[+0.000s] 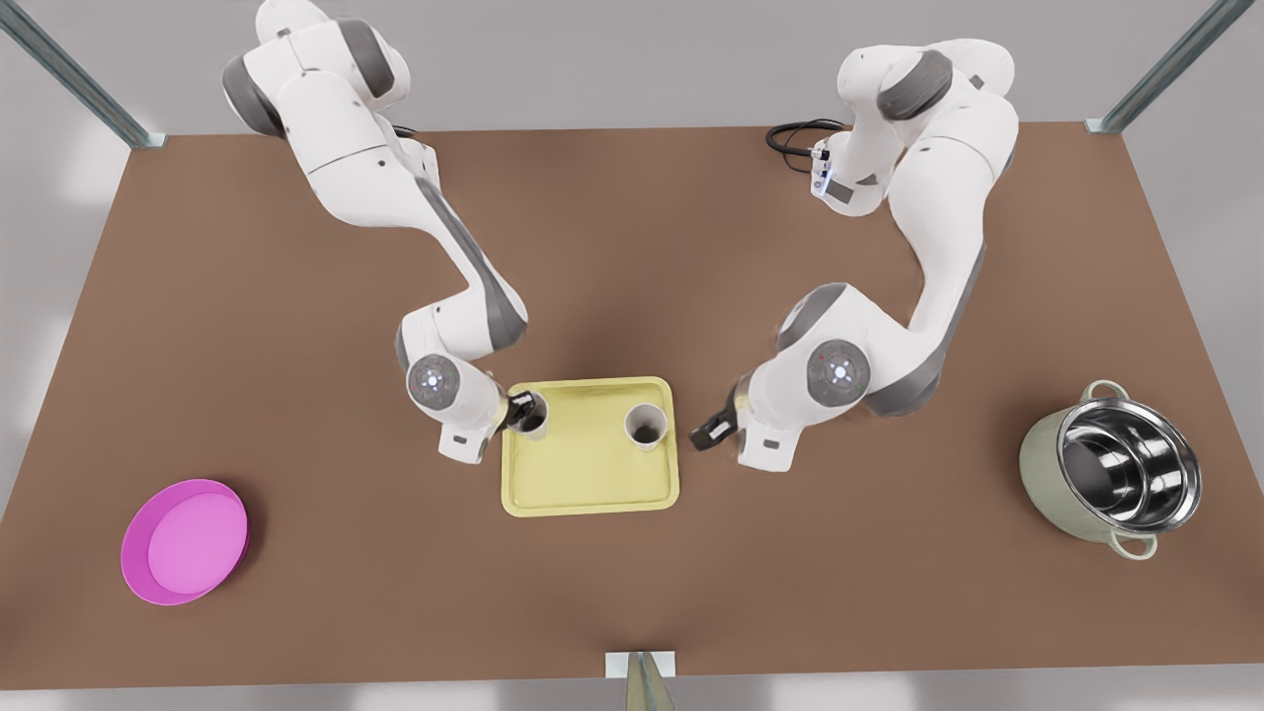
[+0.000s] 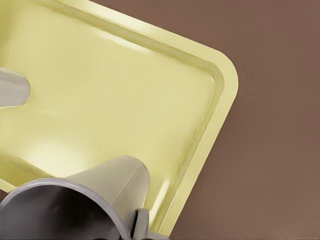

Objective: Use both arms to respectively pick up the white IKEA cups from the middle-left and middle-right positions, then place the white IKEA cups onto the middle-middle tray, ensuring that the cups remain upright and do not tip over

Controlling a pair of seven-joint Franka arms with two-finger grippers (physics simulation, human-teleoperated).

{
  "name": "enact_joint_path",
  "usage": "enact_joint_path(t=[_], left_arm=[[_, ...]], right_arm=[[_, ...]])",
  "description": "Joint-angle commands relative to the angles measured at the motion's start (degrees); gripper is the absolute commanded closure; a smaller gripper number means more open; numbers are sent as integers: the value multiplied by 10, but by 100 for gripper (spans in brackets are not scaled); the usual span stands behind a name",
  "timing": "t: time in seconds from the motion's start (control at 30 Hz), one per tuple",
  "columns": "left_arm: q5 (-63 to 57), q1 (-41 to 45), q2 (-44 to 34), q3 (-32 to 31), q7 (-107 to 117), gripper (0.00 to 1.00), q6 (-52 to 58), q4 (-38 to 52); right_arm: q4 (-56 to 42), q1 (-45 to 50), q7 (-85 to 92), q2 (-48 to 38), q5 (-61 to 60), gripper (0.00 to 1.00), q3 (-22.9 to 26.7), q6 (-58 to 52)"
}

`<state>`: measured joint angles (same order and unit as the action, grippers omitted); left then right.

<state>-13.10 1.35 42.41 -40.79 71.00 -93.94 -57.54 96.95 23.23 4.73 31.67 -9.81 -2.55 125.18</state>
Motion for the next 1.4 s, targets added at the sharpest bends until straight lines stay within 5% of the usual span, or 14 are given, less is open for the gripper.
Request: enact_joint_path(t=[0.0, 0.03, 0.07, 0.1, 0.27, 0.3, 0.33, 0.97, 1.07, 1.23, 1.37], left_arm=[[-43, -45, -51, -2, -240, 0, 243, 18], [-45, -65, -106, 45, -425, 0, 240, 2], [16, -22, -238, 200, -594, 0, 163, -146], [81, 37, -289, 297, -596, 0, 127, -205], [82, 34, -294, 303, -599, 0, 175, -195], [83, 33, -294, 302, -599, 0, 177, -195], [81, 34, -294, 301, -599, 0, 186, -195], [94, 21, -282, 299, -600, 0, 197, -199], [94, 20, -281, 299, -600, 0, 198, -200], [95, 14, -281, 299, -617, 0, 198, -199], [95, 15, -281, 299, -616, 0, 200, -199]], right_arm=[[0, 0, -288, 9, 2, 79, 0, 34], [0, 0, -288, 15, 2, 79, 0, 35], [0, 1, -288, 16, 2, 79, 1, 35], [0, 1, -288, 17, 2, 79, 0, 36], [2, 11, -291, 22, 1, 77, 0, 35], [2, 10, -292, 23, 0, 49, 0, 34], [2, 12, -291, 23, 0, 0, 0, 35], [3, 3, -278, -11, 1, 0, 1, -6], [1, -49, -188, -37, 4, 0, 6, -66], [-78, -179, 35, 34, 29, 0, 29, -66], [-75, -186, 69, -90, 95, 0, 29, -188]])
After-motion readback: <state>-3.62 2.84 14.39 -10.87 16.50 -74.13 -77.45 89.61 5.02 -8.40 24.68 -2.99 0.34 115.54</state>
